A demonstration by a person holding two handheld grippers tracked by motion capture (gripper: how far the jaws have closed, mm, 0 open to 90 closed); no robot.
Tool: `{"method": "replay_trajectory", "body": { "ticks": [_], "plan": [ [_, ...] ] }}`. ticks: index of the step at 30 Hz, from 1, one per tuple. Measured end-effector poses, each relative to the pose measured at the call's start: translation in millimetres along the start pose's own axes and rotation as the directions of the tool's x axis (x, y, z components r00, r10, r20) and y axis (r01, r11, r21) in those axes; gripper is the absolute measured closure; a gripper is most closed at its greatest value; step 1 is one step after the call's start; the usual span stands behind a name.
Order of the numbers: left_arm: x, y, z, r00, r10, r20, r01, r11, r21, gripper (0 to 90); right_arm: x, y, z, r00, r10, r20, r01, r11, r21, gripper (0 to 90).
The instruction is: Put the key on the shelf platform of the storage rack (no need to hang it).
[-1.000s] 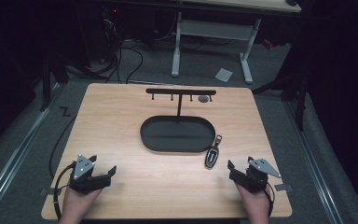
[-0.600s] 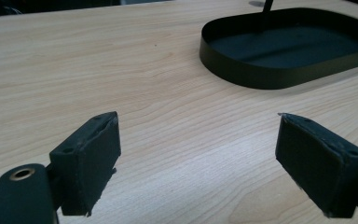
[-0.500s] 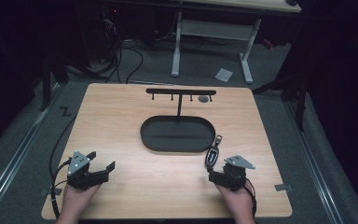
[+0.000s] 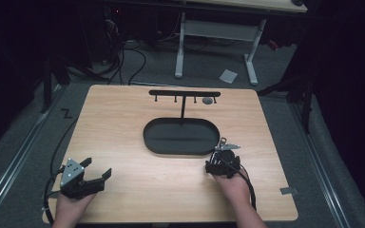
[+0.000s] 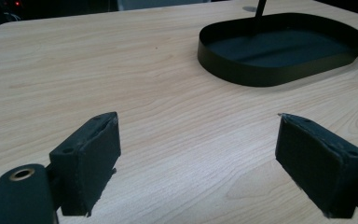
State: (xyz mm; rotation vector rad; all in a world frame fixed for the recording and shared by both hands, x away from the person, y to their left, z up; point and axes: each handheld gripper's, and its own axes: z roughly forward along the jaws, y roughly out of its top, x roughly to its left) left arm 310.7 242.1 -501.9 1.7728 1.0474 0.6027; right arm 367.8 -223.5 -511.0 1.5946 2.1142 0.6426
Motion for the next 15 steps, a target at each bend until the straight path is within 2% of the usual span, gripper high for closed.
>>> {"method": "replay_trajectory", "body": {
  "ticks": [2,4,5,6,8,9,11,12,15],
  "plan": [
    [0.6,-1.4,0.0,1.0,0.001,-0.006,-0.001,0.9999,0.013,14.6,-1.4,1.4,0.2,1.0,0.001,-0.005,-0.001,1.0,0.009,26.8],
    [0.9,-1.8,0.0,1.0,-0.001,-0.009,0.001,0.9999,0.017,14.7,-7.6,4.2,-1.3,0.9995,0.004,-0.032,-0.003,0.999,0.043,34.3],
    [1.1,-1.7,0.2,1.0,-0.002,-0.008,0.002,0.9998,0.018,14.7,-7.6,4.2,-1.3,0.9995,0.004,-0.032,-0.003,0.999,0.043,34.3],
    [1.1,-1.5,0.6,1.0,0.0,-0.009,0.0,0.9998,0.021,14.8,-12.3,4.4,-3.7,0.9995,-0.022,-0.024,0.023,0.998,0.059,39.5],
    [1.2,-1.4,1.7,0.9999,0.008,-0.011,-0.007,0.9996,0.027,14.8,-14.4,4.2,-4.5,0.9994,-0.025,-0.025,0.026,0.997,0.066,41.1],
    [1.6,-1.5,2.7,0.9999,0.011,-0.01,-0.011,0.9994,0.033,14.9,-23.0,2.7,-7.6,0.9992,-0.024,-0.032,0.026,0.996,0.086,44.9],
    [2.0,-2.0,3.7,0.9999,0.011,-0.007,-0.011,0.9992,0.038,14.9,-26.0,2.1,-8.7,0.9992,-0.022,-0.034,0.025,0.995,0.097,45.8],
    [2.5,-2.9,5.0,0.9999,0.012,-0.005,-0.012,0.9989,0.045,14.9,-35.2,0.1,-11.4,0.9992,-0.022,-0.035,0.026,0.992,0.121,47.3],
    [3.2,-4.0,4.9,0.9999,0.014,-0.005,-0.014,0.9985,0.052,14.9,-41.7,-0.5,-13.5,0.9992,-0.025,-0.031,0.029,0.989,0.145,47.6]
  ]
}}
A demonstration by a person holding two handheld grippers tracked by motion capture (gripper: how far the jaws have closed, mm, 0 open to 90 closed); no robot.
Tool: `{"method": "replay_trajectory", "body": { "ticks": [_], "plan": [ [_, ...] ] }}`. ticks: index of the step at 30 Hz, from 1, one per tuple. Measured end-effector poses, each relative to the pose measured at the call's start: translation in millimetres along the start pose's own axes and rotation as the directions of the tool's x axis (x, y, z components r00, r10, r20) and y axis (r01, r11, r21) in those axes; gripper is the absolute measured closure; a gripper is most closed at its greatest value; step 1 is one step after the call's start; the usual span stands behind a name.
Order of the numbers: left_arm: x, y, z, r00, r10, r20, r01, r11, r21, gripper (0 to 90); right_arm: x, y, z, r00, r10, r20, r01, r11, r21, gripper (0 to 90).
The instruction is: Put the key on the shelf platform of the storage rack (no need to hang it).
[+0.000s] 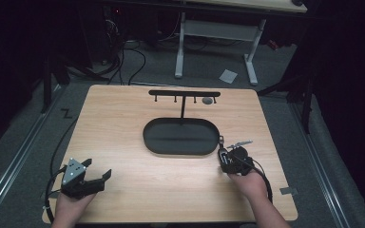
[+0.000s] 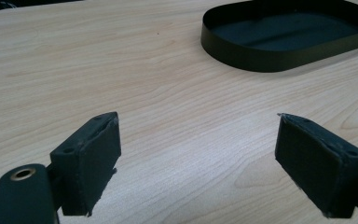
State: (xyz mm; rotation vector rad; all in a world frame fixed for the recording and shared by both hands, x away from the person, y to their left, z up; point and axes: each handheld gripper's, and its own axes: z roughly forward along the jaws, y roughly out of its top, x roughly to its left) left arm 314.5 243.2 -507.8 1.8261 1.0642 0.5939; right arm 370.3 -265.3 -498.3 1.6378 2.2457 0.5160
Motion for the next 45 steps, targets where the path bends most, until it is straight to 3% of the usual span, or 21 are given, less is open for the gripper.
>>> {"method": "replay_trajectory", "body": {
  "ticks": [2,3,6,7,8,9,15,16,18,21,26,27,28,29,33,39,45],
  "plan": [
    [1.2,-0.4,-1.7,1.0,-0.001,0.002,0.001,1.0,0.001,15.1,-6.9,-0.2,-1.7,1.0,-0.008,0.004,0.007,1.0,0.027,47.6],
    [1.9,-0.2,-3.0,1.0,-0.005,0.001,0.005,1.0,-0.002,15.4,-11.5,1.5,-3.1,0.9995,-0.024,0.021,0.023,0.997,0.069,47.0],
    [2.1,0.3,-3.6,1.0,-0.005,0.004,0.005,1.0,-0.001,15.6,-13.9,4.5,-4.0,0.9991,-0.035,0.023,0.032,0.994,0.105,44.4],
    [1.2,0.5,-3.0,1.0,-0.004,0.004,0.004,1.0,-0.002,15.6,-13.8,9.1,-5.6,0.9973,-0.07,0.021,0.067,0.989,0.128,42.9],
    [1.2,0.5,-3.0,1.0,-0.004,0.004,0.004,1.0,-0.002,15.6,-13.8,9.1,-5.6,0.9973,-0.07,0.021,0.067,0.989,0.128,42.9],
    [0.1,0.6,-2.0,1.0,0.001,0.007,-0.001,1.0,0.002,15.6,-13.0,14.6,-5.4,0.9947,-0.1,0.022,0.096,0.984,0.149,37.8],
    [-0.2,0.3,-0.5,0.9999,0.005,0.011,-0.005,1.0,0.008,15.6,-13.5,30.7,-0.6,0.9956,-0.09,0.027,0.081,0.97,0.228,29.9],
    [0.1,0.2,-0.4,0.9999,0.004,0.012,-0.005,0.9999,0.009,15.7,-14.5,37.6,4.9,0.9954,-0.095,0.016,0.087,0.96,0.265,27.3],
    [0.8,0.5,-0.6,0.9998,0.005,0.017,-0.005,1.0,0.005,15.6,-15.3,43.2,8.9,0.9957,-0.092,0.006,0.086,0.952,0.293,26.1],
    [0.5,0.8,-0.6,0.9996,0.009,0.025,-0.009,1.0,-0.004,15.6,-17.1,50.0,12.3,0.9948,-0.102,-0.007,0.099,0.943,0.316,27.2],
    [0.5,1.1,1.0,0.9992,0.018,0.035,-0.018,0.9998,-0.001,15.6,-20.8,63.1,19.1,0.9966,-0.076,-0.032,0.082,0.927,0.366,35.0],
    [0.2,1.0,1.1,0.9991,0.016,0.039,-0.016,0.9999,-0.002,15.6,-21.1,64.3,22.6,0.9967,-0.065,-0.049,0.078,0.919,0.386,38.4],
    [0.1,1.1,1.1,0.999,0.016,0.042,-0.016,0.9999,-0.003,15.6,-21.1,64.3,22.6,0.9967,-0.065,-0.049,0.078,0.919,0.386,38.4],
    [-0.6,1.6,0.9,0.9987,0.018,0.047,-0.018,0.9998,-0.013,15.6,-19.1,63.4,26.1,0.9966,-0.06,-0.056,0.078,0.908,0.412,38.9],
    [-2.1,2.2,0.7,0.9982,0.026,0.053,-0.025,0.9995,-0.017,15.6,-18.7,65.6,26.5,0.9964,-0.057,-0.063,0.078,0.899,0.431,43.1],
    [-3.8,2.2,1.2,0.9978,0.036,0.056,-0.035,0.9993,-0.014,15.6,-15.3,71.0,27.9,0.9975,-0.049,-0.051,0.068,0.871,0.486,48.6],
    [-3.6,1.7,1.4,0.9978,0.037,0.056,-0.036,0.9993,-0.013,15.6,-10.8,69.4,22.4,0.993,-0.09,-0.076,0.115,0.882,0.457,48.8]
  ]
}}
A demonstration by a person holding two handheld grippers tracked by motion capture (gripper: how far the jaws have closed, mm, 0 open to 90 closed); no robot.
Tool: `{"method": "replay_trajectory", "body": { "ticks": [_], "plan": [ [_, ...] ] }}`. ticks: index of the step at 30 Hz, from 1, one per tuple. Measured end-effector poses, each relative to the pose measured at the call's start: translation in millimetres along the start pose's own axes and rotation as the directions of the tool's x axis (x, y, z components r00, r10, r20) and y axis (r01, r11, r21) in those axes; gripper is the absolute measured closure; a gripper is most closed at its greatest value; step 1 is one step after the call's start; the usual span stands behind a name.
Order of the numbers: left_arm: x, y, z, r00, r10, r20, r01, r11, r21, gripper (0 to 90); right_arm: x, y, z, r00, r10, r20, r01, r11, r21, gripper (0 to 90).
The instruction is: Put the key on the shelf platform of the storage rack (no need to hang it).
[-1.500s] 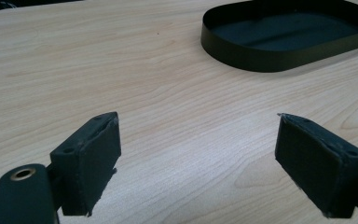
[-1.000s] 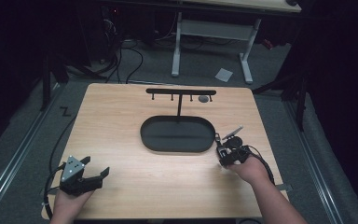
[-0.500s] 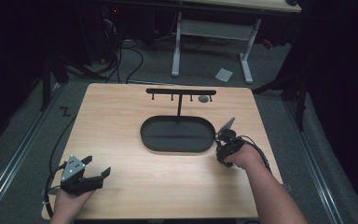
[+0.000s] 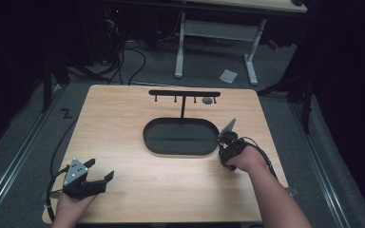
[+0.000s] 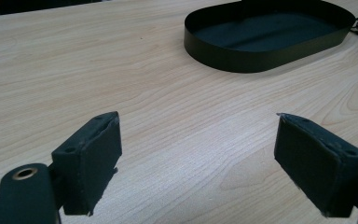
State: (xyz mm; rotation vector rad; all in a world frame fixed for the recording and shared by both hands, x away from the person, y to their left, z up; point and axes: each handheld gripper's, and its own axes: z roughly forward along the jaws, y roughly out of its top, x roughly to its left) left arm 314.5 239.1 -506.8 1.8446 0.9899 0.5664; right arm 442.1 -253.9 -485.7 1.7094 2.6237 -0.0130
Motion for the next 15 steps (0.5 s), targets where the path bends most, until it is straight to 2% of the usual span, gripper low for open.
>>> {"method": "replay_trajectory", "body": {
  "ticks": [6,7,8,10,13,15],
  "plan": [
    [-1.2,0.3,1.6,1.0,0.005,0.003,-0.005,1.0,0.005,15.6,-2.4,-6.3,-15.5,0.9997,-0.001,0.023,0.002,0.999,-0.032,49.0],
    [-1.5,0.4,1.6,1.0,0.006,0.002,-0.006,1.0,0.004,15.6,-2.2,-8.2,-18.3,0.9996,0.018,0.022,-0.017,0.999,-0.032,49.0],
    [-1.7,0.5,1.7,1.0,0.006,0.003,-0.006,1.0,0.004,15.6,-4.3,-11.1,-22.1,0.9994,0.002,0.035,0.0,0.999,-0.037,49.0],
    [-1.6,0.6,1.8,1.0,0.006,0.003,-0.006,1.0,0.005,15.6,-4.4,-12.0,-23.7,0.9992,0.004,0.041,-0.003,0.999,-0.037,49.0],
    [-2.1,0.6,2.1,1.0,0.006,0.005,-0.006,1.0,0.006,15.6,-4.3,-16.2,-37.7,0.9984,0.001,0.056,0.002,0.999,-0.055,49.0],
    [-2.1,0.7,1.9,1.0,0.007,0.007,-0.007,0.9999,0.008,15.6,-3.9,-16.6,-40.7,0.9981,0.0,0.061,0.004,0.998,-0.059,49.0]
  ]
}}
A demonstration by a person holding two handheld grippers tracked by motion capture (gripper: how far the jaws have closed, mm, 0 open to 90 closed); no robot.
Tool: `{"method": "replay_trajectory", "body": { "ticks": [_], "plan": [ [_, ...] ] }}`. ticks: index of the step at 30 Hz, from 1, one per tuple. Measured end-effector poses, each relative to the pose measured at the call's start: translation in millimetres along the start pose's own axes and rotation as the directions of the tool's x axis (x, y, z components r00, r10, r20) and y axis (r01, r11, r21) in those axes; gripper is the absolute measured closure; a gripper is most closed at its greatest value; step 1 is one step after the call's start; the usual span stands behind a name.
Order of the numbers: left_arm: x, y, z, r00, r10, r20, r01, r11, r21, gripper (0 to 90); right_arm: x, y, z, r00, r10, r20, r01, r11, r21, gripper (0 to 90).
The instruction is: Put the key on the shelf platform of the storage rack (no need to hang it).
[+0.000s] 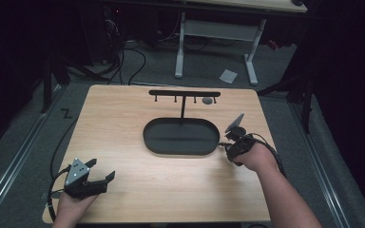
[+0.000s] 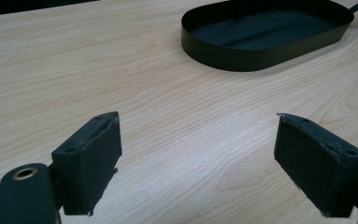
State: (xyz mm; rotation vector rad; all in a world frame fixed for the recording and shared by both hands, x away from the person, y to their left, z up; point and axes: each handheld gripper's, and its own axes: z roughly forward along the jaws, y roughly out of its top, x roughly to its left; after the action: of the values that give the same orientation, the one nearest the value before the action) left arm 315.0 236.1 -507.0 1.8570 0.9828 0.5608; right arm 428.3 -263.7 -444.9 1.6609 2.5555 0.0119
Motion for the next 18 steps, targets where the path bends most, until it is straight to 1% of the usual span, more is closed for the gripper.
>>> {"method": "replay_trajectory", "body": {
  "ticks": [3,5,6,7,8,9,10,13,16,18],
  "plan": [
    [-0.1,-0.1,0.3,1.0,0.0,0.0,0.0,1.0,-0.002,15.6,1.1,-0.3,-12.8,0.9997,-0.017,0.018,0.017,1.0,-0.016,49.0],
    [0.1,0.0,-0.1,1.0,-0.002,-0.001,0.002,1.0,-0.005,15.6,2.6,-0.2,-26.1,0.9992,-0.023,0.033,0.024,0.999,-0.032,49.0],
    [0.1,0.0,-0.1,1.0,-0.002,-0.001,0.002,1.0,-0.005,15.6,2.6,-0.2,-26.1,0.9992,-0.023,0.033,0.024,0.999,-0.032,49.0],
    [0.4,0.1,-0.3,1.0,-0.002,0.0,0.002,1.0,-0.005,15.6,3.7,-0.1,-33.6,0.9993,-0.016,0.035,0.017,0.999,-0.045,49.0],
    [0.5,0.1,-0.3,1.0,-0.002,-0.001,0.002,1.0,-0.006,15.6,3.7,-0.1,-33.6,0.9993,-0.016,0.035,0.017,0.999,-0.045,49.0],
    [0.6,0.2,-0.4,1.0,-0.001,0.001,0.001,1.0,-0.003,15.6,3.6,0.0,-36.1,0.9991,-0.024,0.036,0.025,0.998,-0.049,49.0],
    [0.5,0.1,-0.2,1.0,-0.002,0.001,0.002,1.0,-0.005,15.6,5.7,0.8,-43.3,0.9991,-0.022,0.036,0.024,0.998,-0.06,49.0],
    [0.2,0.0,0.0,1.0,-0.003,0.003,0.003,1.0,-0.005,15.6,6.5,1.8,-47.6,0.9988,-0.031,0.039,0.034,0.997,-0.069,49.0],
    [0.4,0.0,-0.3,1.0,-0.004,0.005,0.004,1.0,-0.004,15.6,9.8,5.5,-55.8,0.9983,-0.041,0.043,0.044,0.996,-0.082,49.0],
    [0.5,0.0,-0.3,1.0,-0.005,0.004,0.005,1.0,-0.006,15.6,10.5,6.7,-57.3,0.9982,-0.043,0.043,0.047,0.995,-0.088,49.0]
  ]
}}
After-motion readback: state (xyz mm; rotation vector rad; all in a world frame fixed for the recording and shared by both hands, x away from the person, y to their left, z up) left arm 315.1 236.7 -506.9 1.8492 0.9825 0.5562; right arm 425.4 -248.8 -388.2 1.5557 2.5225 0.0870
